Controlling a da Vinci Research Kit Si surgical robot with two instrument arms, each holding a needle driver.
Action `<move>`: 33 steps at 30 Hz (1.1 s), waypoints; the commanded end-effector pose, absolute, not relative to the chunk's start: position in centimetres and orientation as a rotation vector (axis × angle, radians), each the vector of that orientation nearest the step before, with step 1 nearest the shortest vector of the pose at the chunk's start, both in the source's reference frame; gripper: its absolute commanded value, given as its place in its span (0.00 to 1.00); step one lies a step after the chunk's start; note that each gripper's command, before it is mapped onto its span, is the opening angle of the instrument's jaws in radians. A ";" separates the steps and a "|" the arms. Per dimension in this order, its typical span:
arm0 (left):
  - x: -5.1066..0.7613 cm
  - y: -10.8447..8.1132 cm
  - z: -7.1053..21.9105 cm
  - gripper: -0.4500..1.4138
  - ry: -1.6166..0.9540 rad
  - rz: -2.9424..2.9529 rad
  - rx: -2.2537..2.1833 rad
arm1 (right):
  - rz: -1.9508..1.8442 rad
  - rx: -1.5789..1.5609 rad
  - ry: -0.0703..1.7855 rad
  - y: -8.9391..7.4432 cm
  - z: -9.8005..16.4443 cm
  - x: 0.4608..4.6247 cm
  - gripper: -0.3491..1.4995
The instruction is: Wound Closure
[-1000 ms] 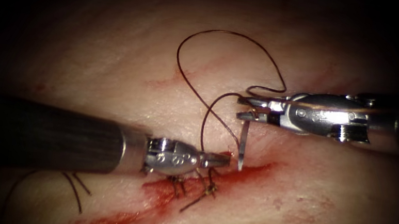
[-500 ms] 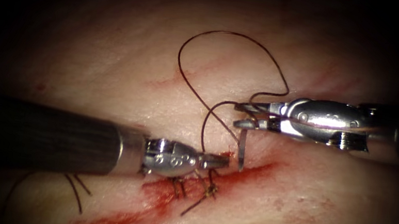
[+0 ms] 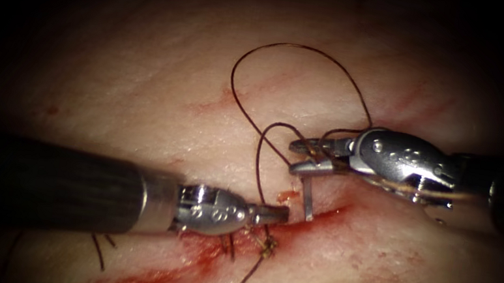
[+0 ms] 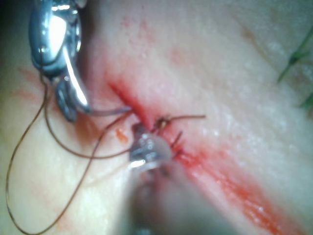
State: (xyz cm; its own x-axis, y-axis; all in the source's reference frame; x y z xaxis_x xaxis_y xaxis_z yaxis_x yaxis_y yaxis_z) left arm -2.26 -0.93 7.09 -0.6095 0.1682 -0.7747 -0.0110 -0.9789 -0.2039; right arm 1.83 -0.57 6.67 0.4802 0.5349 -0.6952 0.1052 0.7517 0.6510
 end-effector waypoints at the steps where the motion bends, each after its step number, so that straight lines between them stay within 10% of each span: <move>1: -2.31 -1.0 7.1 0.00 -0.274 2.716 -1.340 | 0.296 0.706 1.057 -0.6 6.7 1.92 0.00; 33: -2.76 -1.5 6.2 0.00 -0.251 2.706 -1.463 | 0.463 0.739 0.983 -0.4 6.8 1.95 0.00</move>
